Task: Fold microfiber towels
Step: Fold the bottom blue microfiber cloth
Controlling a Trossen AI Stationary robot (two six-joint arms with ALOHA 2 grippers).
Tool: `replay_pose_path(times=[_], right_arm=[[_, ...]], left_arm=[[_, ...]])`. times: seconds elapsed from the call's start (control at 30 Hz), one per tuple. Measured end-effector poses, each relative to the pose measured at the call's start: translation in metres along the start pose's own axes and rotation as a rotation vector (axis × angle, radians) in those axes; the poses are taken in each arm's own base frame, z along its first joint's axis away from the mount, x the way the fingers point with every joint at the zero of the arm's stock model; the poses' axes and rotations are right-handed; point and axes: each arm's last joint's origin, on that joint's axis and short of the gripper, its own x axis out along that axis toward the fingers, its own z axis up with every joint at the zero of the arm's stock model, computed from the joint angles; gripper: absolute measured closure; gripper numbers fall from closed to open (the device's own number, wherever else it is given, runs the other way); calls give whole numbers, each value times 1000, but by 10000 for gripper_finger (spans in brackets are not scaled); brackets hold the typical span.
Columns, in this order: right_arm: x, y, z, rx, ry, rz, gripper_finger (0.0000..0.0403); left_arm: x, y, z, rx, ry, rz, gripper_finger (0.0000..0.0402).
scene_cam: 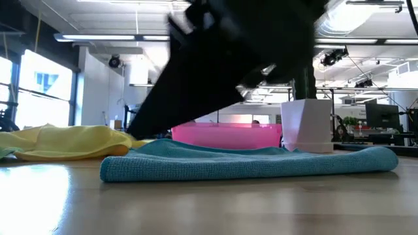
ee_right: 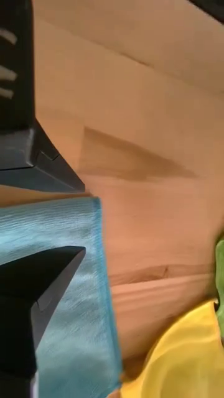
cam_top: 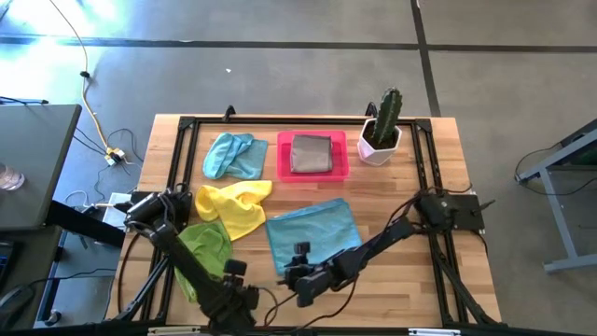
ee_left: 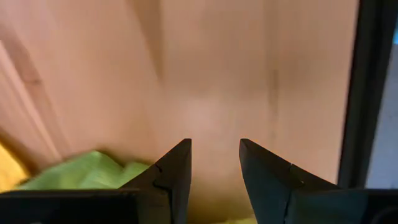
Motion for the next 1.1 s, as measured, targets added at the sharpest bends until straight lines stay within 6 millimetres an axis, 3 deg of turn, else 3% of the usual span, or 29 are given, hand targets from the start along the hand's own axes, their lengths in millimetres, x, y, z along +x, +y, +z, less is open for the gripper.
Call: replay_pose_path(times=[0.3,0.53,0.67,0.87,1.1], right_arm=[[25,5,-6,4,29,-8,258],[30,-2,-9,82,53,-7,262],[30,-4,-10,94,70,2,295],[30,-3,-11,131,82,20,391],[19,-2,-6,151,86,14,399]], left_arm=[[-3,-15,-14,1,-9,-7,275],[-4,-18,-16,-5,-16,-11,275],[-4,-17,-15,-9,-18,-10,275],[-4,-18,-15,-8,-18,-10,275],[-4,-17,-14,-24,-55,15,275]])
